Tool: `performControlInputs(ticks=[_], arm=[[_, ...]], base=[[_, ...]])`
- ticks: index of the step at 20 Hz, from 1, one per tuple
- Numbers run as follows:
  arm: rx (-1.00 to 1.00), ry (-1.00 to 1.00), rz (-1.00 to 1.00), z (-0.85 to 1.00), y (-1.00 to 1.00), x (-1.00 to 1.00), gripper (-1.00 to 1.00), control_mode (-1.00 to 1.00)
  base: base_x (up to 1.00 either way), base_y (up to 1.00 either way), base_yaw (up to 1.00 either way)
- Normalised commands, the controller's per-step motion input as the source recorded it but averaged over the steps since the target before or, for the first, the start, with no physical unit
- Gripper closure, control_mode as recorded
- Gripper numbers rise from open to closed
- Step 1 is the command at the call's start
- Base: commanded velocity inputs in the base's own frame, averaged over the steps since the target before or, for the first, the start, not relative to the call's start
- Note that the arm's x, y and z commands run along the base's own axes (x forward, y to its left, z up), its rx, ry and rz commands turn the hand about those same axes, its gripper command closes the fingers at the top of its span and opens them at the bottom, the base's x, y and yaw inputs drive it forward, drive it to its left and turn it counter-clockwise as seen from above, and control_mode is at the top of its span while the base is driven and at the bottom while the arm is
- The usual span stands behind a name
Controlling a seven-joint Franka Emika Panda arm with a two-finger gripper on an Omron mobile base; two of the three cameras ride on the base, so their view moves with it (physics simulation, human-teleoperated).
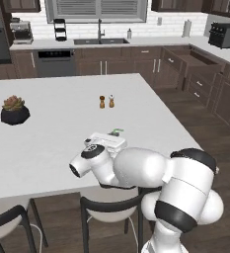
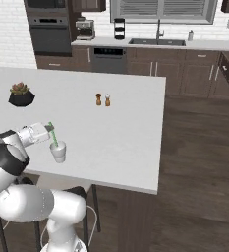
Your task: Take a straw from the drawer in front and place it inside the glass cup on the dining counter.
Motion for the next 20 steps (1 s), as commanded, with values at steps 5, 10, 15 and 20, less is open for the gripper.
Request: performControlInputs(ticks=[5, 10, 15, 20], arm=[[0.0, 0.0, 0.0, -0.16, 0.0, 0.28, 1.0, -1.0], [0.0, 0.0, 0.0, -0.15, 0.08, 0.1, 1.0, -1.0], [0.0, 0.0, 0.0, -0.19, 0.03, 0.2, 1.0, -1.0], [0.01, 0.0, 0.0, -0.19, 0.01, 0.29, 1.0, -1.0]], base=[[0.0, 0.0, 0.0], [0.0, 0.0, 0.0], [0.0, 0.0, 0.0], [0.0, 0.0, 0.0]])
